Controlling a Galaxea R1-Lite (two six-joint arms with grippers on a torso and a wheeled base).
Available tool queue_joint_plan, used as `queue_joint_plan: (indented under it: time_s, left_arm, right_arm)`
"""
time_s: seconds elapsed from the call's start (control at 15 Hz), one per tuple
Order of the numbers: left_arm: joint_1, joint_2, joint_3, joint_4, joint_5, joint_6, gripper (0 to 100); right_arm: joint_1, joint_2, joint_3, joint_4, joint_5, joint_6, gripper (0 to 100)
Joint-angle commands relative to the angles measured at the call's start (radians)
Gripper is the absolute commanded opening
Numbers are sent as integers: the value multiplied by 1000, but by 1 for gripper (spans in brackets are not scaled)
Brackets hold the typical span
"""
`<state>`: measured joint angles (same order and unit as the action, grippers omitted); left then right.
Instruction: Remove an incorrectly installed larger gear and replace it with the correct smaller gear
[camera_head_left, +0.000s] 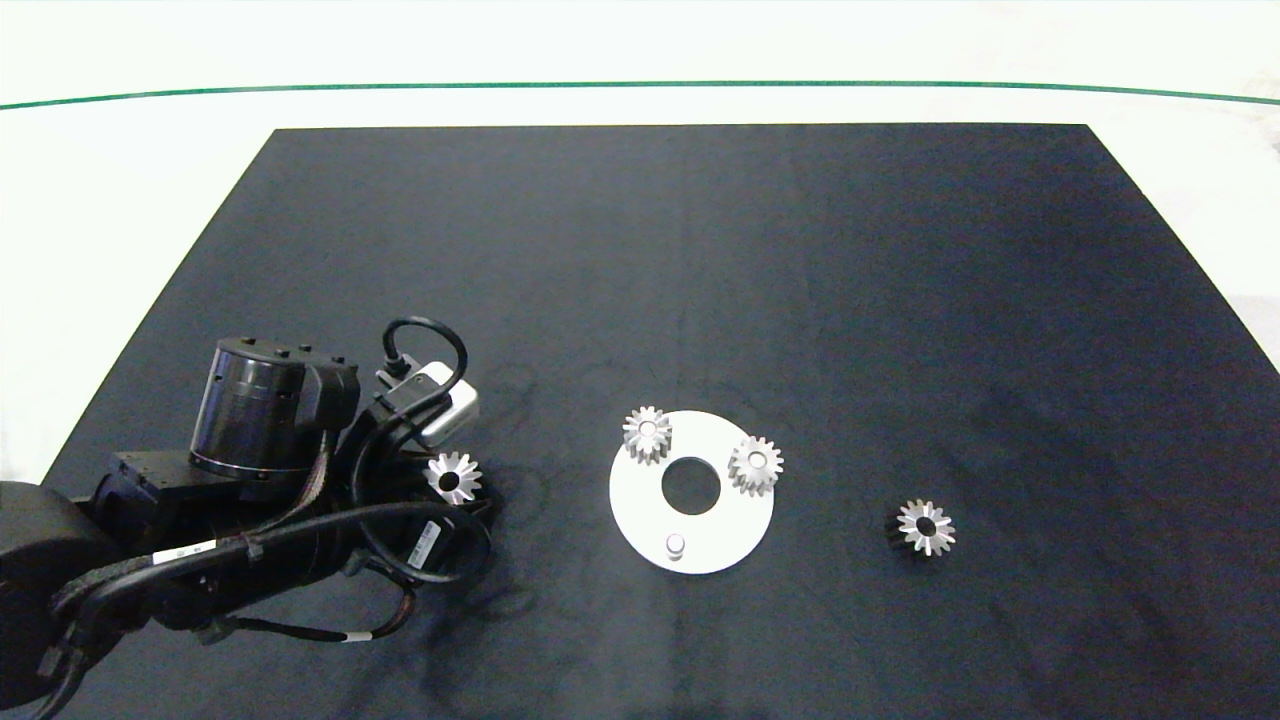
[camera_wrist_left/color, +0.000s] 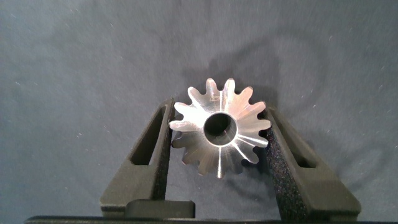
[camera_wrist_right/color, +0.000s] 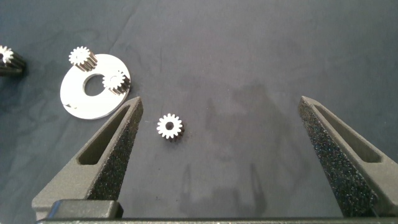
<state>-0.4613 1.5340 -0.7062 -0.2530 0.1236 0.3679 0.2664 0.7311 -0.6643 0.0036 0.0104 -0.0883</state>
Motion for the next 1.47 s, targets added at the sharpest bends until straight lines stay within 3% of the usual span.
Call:
queue_joint_plan:
  time_s: [0.07, 0.4, 0.6, 0.87, 1.0, 1.07, 1.2, 1.47]
  left_arm:
    - [0, -20, -4, 0, 1, 0, 100]
    - [-7, -117, 1, 3, 2, -26, 100]
    - [-2, -219, 1, 14, 2, -37, 100]
    - [32, -393, -10, 69, 8, -46, 100]
    - [84, -457, -18, 100, 8, -47, 100]
    - [116, -500, -21, 112, 8, -50, 100]
    - [142, -549, -38, 115, 8, -76, 100]
    - [214, -627, -108, 115, 8, -92, 100]
  right_arm:
    - [1, 11, 0, 1, 2, -1, 100]
    - [33, 91, -5, 6, 36, -1, 100]
    - [103, 168, -5, 7, 36, -34, 100]
    - [152, 249, 17, 7, 34, -42, 100]
    - [155, 268, 45, 7, 29, -90, 100]
    - [151, 281, 66, 9, 26, -133, 100]
    - [151, 314, 83, 10, 20, -176, 100]
    - [151, 407, 74, 1, -6, -205, 100]
